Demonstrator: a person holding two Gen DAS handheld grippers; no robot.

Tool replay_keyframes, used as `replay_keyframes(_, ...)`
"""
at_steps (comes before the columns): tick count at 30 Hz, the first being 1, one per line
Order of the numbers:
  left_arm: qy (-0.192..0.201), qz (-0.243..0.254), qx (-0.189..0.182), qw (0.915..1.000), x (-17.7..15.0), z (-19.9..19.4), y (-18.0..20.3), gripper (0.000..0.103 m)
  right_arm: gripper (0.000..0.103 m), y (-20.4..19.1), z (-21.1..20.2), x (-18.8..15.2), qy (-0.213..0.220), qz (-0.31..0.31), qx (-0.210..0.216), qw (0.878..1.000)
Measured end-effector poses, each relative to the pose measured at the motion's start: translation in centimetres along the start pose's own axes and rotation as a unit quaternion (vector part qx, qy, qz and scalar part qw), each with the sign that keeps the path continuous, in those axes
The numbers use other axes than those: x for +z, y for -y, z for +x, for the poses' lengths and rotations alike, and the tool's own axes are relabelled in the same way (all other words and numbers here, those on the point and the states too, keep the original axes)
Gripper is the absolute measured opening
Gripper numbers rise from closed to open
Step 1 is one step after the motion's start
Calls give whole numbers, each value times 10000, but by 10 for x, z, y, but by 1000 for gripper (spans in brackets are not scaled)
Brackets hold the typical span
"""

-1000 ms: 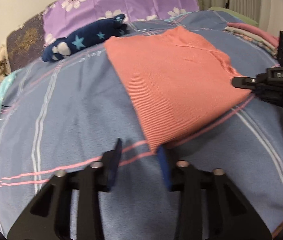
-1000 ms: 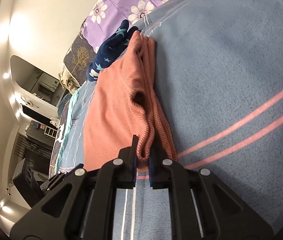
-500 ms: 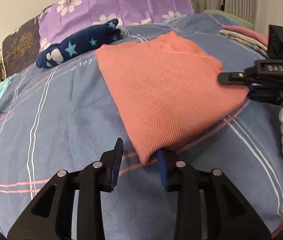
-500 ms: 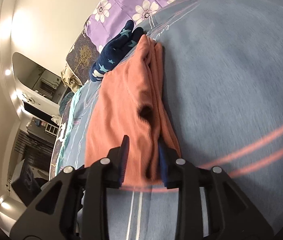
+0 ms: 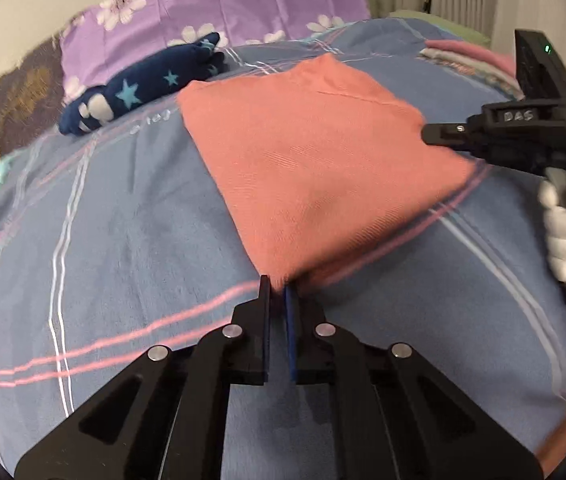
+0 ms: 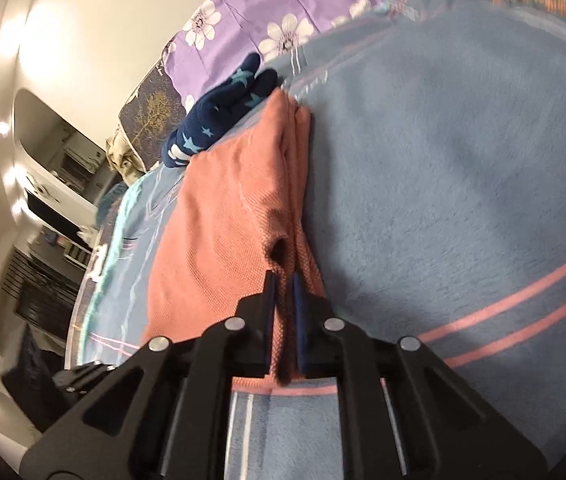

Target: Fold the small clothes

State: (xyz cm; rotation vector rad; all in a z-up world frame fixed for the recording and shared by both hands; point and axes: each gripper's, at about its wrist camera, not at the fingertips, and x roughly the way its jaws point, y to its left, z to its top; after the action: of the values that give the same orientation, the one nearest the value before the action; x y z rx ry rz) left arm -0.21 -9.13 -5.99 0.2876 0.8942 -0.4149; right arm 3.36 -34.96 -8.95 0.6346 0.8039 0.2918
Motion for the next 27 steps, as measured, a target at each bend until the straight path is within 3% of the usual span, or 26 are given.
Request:
replay_keyframes(3,207,-419,-610,9970,5,-23,-15,6,13,-12,-18,5,293,-262,-138,9991)
replay_keyframes(8,624,-465,-809,9937,35,-19,-9,6,13,-47,-5,12,214,-950,165,9951)
replay_keyframes(10,314,-512,-790,9951,39,7,-6,6,13,-52,11,10,24,-1087,191,9939)
replay_keyframes(12,-106,-550,-678,9961,30,37,-5,7,12,-45,29,7,-146,-1163,-305,9926)
replay_keyframes(13,-14,-565,-689,9960,25,40,-6,8,2,-39,37,5,-173,-1237,-599,9904)
replay_keyframes(17,75,-598,-835,9947,22,32,-10,9,0,-13,35,12,-282,-647,-116,9974)
replay_keyframes(21,100,-493,-840,9952,23,30,-8,15,17,-22,22,25,-169,-714,50,9973)
replay_keyframes(27,129,-432,-862,9953,25,32,-5,20,32,-33,30,81,-56,-1033,-252,9943)
